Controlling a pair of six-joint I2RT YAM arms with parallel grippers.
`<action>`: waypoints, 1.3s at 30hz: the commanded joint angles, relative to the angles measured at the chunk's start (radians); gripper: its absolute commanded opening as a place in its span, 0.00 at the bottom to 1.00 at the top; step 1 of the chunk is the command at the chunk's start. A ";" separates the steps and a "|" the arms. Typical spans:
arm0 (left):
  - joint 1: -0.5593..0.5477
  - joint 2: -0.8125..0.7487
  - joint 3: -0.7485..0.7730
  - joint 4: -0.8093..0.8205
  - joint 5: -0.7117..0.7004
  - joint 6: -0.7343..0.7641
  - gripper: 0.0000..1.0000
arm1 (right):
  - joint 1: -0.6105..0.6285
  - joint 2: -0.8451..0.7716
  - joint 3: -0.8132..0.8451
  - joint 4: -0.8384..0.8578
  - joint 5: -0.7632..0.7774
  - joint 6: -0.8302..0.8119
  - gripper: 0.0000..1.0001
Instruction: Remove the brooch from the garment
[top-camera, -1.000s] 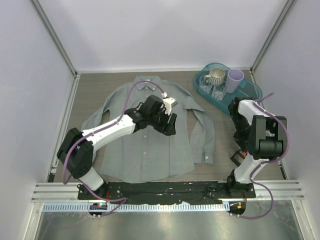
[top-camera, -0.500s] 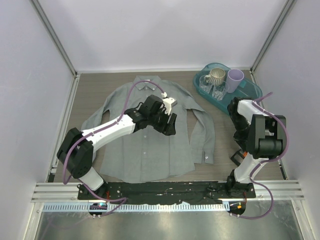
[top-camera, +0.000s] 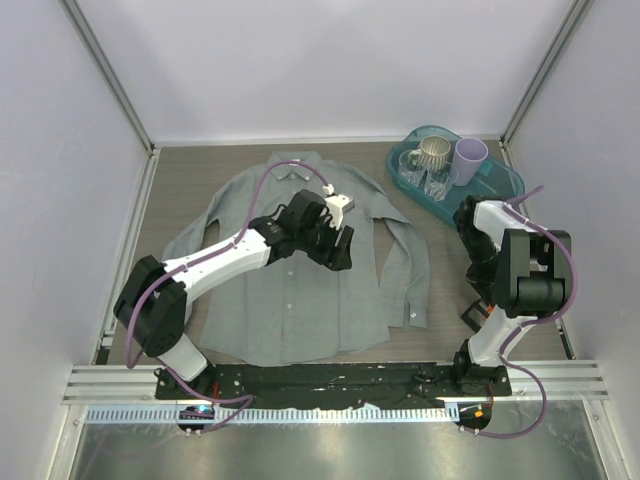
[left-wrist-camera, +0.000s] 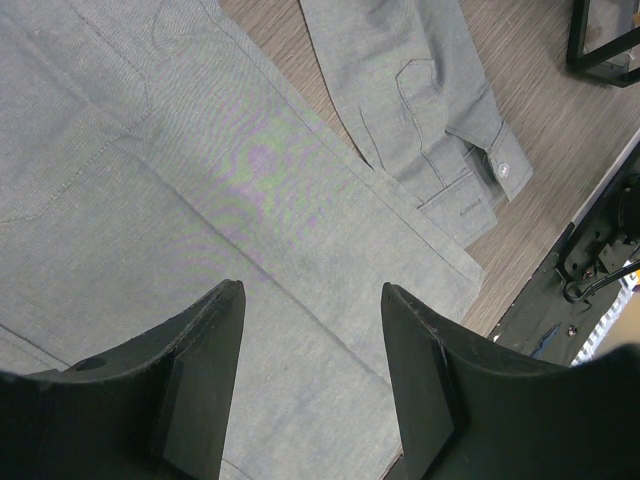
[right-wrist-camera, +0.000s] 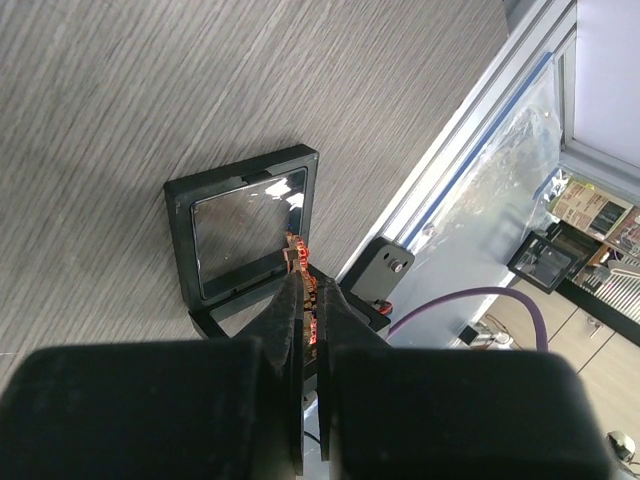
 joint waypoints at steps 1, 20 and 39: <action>0.006 -0.029 -0.004 0.043 0.022 -0.001 0.61 | 0.009 0.004 -0.003 -0.024 0.019 0.015 0.05; 0.009 -0.030 -0.008 0.044 0.022 -0.003 0.61 | 0.025 0.043 0.000 0.000 0.002 0.012 0.07; 0.012 -0.027 -0.013 0.049 0.022 -0.007 0.61 | 0.032 0.064 0.006 0.012 -0.002 0.012 0.15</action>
